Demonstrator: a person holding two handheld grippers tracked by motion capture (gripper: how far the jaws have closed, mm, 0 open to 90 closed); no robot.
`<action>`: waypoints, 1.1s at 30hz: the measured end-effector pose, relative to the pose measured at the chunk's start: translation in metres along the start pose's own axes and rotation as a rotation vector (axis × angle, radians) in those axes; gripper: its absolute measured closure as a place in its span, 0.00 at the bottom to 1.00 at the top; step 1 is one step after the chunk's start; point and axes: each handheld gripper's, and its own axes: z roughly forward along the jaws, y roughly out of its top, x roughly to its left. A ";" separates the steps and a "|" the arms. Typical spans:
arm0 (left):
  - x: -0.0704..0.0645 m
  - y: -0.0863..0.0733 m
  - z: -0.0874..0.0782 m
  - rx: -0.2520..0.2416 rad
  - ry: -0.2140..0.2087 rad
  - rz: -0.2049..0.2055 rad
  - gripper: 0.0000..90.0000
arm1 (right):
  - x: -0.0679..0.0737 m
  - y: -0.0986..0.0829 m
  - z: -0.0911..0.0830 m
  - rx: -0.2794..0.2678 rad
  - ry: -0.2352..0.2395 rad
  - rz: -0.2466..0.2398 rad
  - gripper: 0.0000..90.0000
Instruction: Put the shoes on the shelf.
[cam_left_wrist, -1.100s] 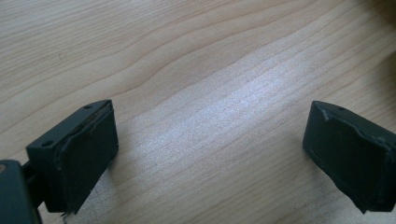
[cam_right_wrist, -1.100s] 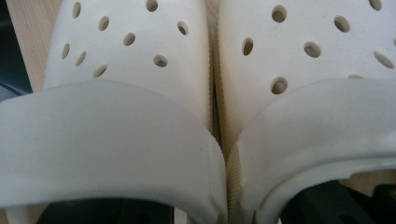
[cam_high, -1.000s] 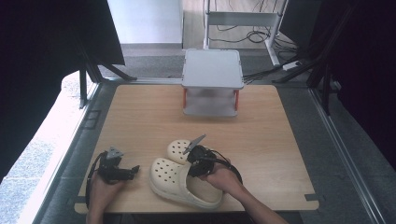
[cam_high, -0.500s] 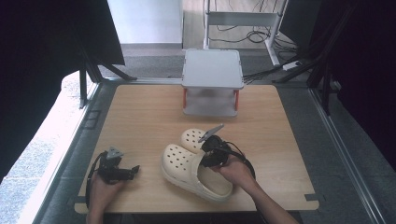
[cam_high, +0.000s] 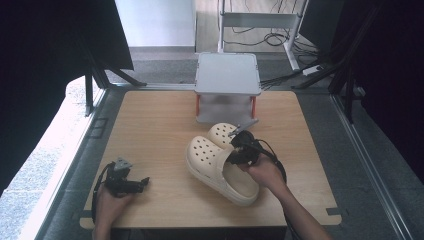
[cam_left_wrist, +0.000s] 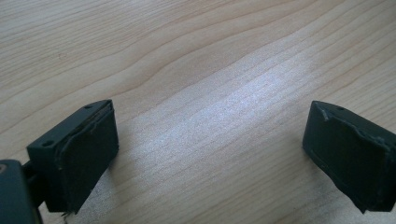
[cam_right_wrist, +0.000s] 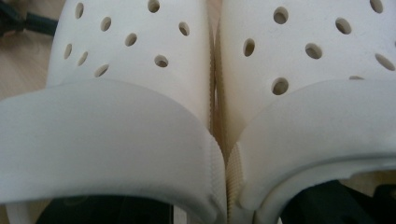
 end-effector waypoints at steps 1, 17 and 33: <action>0.000 0.000 0.000 0.000 0.000 0.000 0.04 | 0.000 0.000 0.000 0.000 0.000 0.000 0.74; 0.000 0.000 0.000 0.001 -0.001 0.000 0.04 | -0.027 0.036 -0.063 -0.041 -0.073 0.065 0.74; 0.000 0.000 -0.001 0.005 -0.006 0.001 0.04 | -0.062 0.101 -0.079 -0.077 -0.157 0.184 0.74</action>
